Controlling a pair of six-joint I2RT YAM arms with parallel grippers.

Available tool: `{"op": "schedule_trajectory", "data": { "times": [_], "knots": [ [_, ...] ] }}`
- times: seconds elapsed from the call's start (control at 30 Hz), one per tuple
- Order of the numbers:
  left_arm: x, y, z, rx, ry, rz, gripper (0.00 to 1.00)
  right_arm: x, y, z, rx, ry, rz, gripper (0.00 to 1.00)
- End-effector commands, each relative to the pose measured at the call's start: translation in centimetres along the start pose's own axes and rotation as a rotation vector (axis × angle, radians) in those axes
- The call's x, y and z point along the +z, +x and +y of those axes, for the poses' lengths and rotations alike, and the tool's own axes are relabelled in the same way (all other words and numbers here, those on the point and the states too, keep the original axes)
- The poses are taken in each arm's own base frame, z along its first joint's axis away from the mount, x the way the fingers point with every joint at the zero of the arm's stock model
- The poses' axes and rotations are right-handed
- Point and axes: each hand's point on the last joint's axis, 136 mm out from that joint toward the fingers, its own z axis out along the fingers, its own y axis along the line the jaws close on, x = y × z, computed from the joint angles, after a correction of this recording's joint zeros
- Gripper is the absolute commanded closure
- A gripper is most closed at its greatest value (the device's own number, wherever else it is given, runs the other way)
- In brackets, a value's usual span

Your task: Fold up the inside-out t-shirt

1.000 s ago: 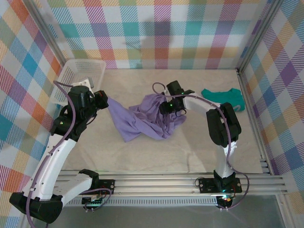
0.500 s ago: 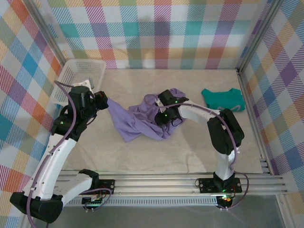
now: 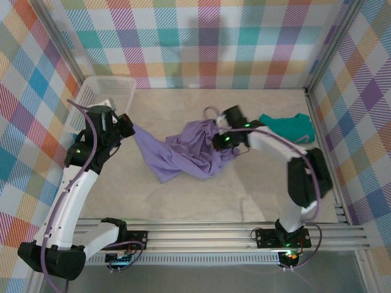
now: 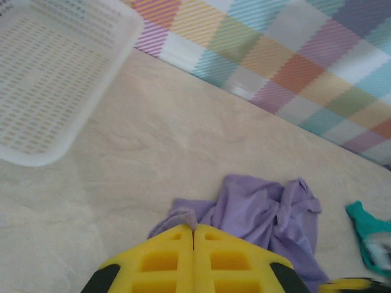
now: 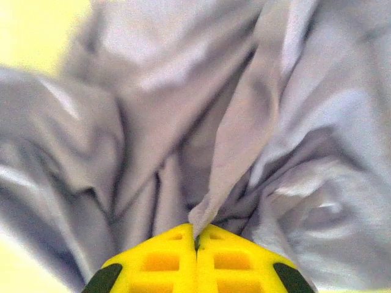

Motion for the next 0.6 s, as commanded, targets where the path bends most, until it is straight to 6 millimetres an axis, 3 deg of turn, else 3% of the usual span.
{"op": "schedule_trajectory", "data": {
  "times": [0.0,0.13,0.27,0.4,0.57],
  "knots": [
    [-2.6,-5.3,-0.5,-0.046,0.021,-0.103,1.0,-9.5,-6.1,2.8,0.008,-0.213,-0.307,1.0],
    [-5.1,-10.1,-0.8,-0.073,0.026,-0.189,1.0,-16.0,-8.0,3.9,-0.015,-0.258,-0.439,1.0],
    [-8.4,-14.0,-0.5,-0.091,0.018,-0.283,1.0,-19.7,-8.6,4.4,-0.041,-0.232,-0.512,1.0],
    [-9.9,-15.6,1.7,-0.118,-0.041,-0.331,1.0,-20.2,-8.1,2.4,-0.012,-0.135,-0.53,1.0],
    [-8.4,-14.8,5.2,-0.188,-0.092,-0.3,1.0,-18.2,-6.8,-2.0,0.084,-0.004,-0.492,1.0]
  ]
}}
